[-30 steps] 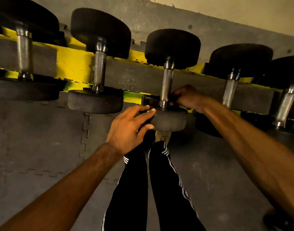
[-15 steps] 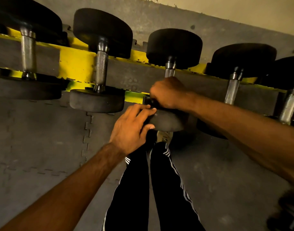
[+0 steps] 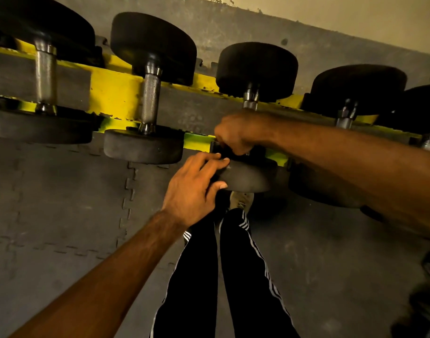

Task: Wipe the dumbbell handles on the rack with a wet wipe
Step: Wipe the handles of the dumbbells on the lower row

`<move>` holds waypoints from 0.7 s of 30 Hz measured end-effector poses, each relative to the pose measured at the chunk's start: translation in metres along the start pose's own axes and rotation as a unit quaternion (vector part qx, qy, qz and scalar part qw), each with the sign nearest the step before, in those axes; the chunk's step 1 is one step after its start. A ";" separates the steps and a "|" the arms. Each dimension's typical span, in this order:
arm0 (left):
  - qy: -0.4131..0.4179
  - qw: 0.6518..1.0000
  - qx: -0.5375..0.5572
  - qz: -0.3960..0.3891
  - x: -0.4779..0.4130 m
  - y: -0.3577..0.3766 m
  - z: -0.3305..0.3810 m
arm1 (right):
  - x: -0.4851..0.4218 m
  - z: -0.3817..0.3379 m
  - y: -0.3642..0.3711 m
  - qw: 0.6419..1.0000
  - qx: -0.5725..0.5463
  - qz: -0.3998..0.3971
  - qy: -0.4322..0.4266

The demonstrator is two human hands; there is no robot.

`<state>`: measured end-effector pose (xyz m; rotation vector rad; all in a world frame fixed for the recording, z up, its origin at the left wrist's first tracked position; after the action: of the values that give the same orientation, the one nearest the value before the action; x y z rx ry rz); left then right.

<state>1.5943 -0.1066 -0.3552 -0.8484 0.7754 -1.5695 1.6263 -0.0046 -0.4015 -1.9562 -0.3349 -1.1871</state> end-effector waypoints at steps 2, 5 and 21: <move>0.005 1.000 0.003 0.002 0.000 0.000 0.001 | 0.019 0.001 -0.010 0.992 -0.035 0.112 -0.039; -0.002 1.000 0.006 -0.002 0.000 0.000 0.000 | 0.037 0.028 0.006 0.971 -0.150 0.183 -0.035; -0.020 0.999 0.026 0.003 -0.015 -0.003 0.000 | 0.065 0.093 0.019 0.839 -0.327 0.422 0.103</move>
<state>1.5942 -0.0909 -0.3546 -0.8352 0.7043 -1.5558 1.7291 0.0417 -0.3790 -2.0977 1.0908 -0.9241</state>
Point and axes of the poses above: each hand's wrist, its own x-axis away from the middle knuckle, its own y-axis out of the palm, z = x × y, the point moved 10 cm from there along -x, towards the middle knuckle, and after that the axes turned 11 degrees about -x, right-handed, at the moved point
